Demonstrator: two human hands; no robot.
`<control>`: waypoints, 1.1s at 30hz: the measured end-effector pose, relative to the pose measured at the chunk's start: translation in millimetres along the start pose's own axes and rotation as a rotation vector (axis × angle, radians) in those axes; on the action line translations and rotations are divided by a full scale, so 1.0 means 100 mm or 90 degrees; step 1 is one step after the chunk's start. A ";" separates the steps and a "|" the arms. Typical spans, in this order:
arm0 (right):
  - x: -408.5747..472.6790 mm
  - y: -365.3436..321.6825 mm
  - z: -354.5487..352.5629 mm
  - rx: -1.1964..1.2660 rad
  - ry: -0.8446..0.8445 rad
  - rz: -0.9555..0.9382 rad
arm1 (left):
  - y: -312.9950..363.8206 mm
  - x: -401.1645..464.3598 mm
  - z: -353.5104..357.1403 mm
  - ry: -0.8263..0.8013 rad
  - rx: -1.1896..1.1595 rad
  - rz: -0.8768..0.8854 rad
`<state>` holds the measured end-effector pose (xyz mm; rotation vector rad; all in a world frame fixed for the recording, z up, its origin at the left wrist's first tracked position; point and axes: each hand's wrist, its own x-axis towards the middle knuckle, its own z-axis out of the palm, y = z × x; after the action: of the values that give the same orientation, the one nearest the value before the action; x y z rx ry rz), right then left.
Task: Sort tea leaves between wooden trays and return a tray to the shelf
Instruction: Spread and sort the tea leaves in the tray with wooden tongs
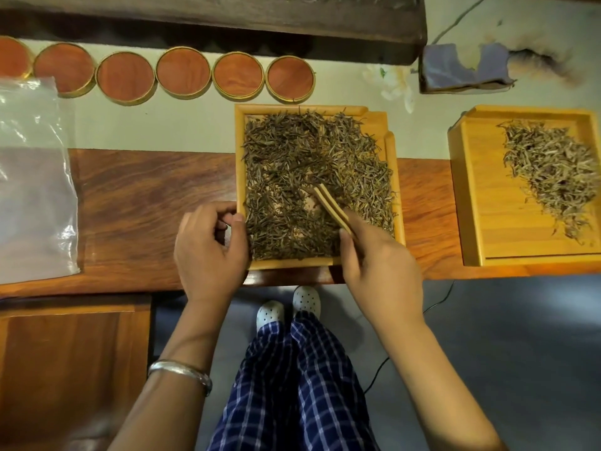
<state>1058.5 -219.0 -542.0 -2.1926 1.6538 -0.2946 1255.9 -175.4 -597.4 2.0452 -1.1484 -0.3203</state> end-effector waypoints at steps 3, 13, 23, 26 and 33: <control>-0.03 0.03 -0.02 0.006 0.013 0.003 | 0.00 0.00 0.00 0.003 0.002 0.007; -0.06 -0.31 0.07 0.079 -0.007 -0.059 | 0.03 0.00 -0.02 0.000 0.000 0.000; -0.10 -0.29 0.23 0.073 0.046 -0.033 | 0.02 0.00 -0.01 0.004 0.002 -0.006; -0.11 -0.31 0.24 0.071 0.045 -0.030 | 0.01 0.00 0.00 -0.003 0.002 -0.010; 0.01 -0.24 0.21 0.092 0.043 -0.008 | 0.01 0.01 0.00 -0.003 -0.001 -0.004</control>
<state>1087.7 -210.5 -551.4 -2.1067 1.6012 -0.4807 1255.8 -176.5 -596.8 2.0484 -1.1443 -0.3290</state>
